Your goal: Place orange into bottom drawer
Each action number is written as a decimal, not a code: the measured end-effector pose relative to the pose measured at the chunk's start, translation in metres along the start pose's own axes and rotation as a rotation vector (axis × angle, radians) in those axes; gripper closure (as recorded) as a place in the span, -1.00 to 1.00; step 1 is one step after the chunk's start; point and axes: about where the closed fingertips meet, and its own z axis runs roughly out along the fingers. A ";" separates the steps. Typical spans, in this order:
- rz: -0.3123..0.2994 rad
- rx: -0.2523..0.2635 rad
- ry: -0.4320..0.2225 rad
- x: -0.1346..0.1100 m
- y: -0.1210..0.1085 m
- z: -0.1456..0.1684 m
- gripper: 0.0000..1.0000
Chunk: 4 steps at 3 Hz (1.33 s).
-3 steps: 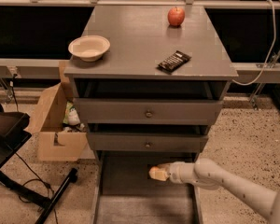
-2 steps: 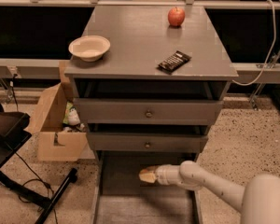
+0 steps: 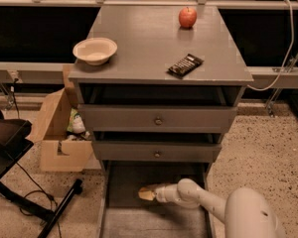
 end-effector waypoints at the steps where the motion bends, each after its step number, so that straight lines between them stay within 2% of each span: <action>1: 0.045 -0.006 0.021 0.024 -0.010 0.029 1.00; 2: 0.054 -0.007 0.025 0.027 -0.011 0.034 0.76; 4: 0.055 -0.013 0.028 0.029 -0.008 0.038 -0.18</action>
Offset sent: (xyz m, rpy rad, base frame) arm -0.0013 0.0114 -0.0388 0.0053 0.0507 -0.0126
